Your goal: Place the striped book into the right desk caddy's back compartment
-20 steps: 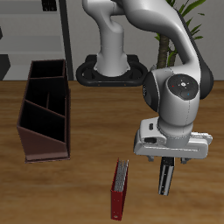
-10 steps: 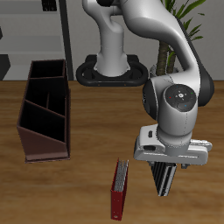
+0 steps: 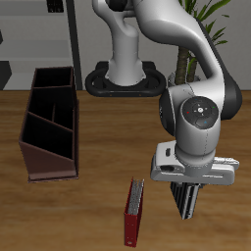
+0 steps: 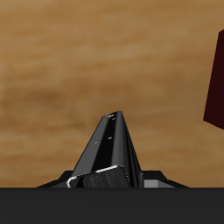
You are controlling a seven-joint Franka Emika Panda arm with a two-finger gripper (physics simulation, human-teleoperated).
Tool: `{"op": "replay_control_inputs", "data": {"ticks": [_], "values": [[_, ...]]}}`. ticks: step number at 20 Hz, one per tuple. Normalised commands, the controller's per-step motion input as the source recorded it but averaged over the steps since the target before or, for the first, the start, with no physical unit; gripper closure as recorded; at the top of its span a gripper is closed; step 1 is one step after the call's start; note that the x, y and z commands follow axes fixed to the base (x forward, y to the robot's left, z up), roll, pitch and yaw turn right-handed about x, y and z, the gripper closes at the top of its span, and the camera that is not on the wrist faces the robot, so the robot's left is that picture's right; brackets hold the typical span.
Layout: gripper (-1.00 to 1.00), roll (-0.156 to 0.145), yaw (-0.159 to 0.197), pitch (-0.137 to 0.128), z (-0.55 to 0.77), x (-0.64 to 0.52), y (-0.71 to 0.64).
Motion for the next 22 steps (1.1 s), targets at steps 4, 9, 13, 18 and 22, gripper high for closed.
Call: {"op": "replay_control_inputs", "data": {"ticks": [4,9,13,18,22], "values": [[1.00,-0.027,0.016,-0.025,0.17,-0.03,-0.18],[1.00,-0.022,0.029,-0.065,0.40,-0.13,-0.31],[1.00,-0.005,0.022,-0.067,0.38,-0.16,-0.16],[1.00,-0.010,0.029,-0.096,0.57,-0.17,-0.22],[1.00,0.004,0.012,-0.101,0.69,-0.25,-0.16]]}}
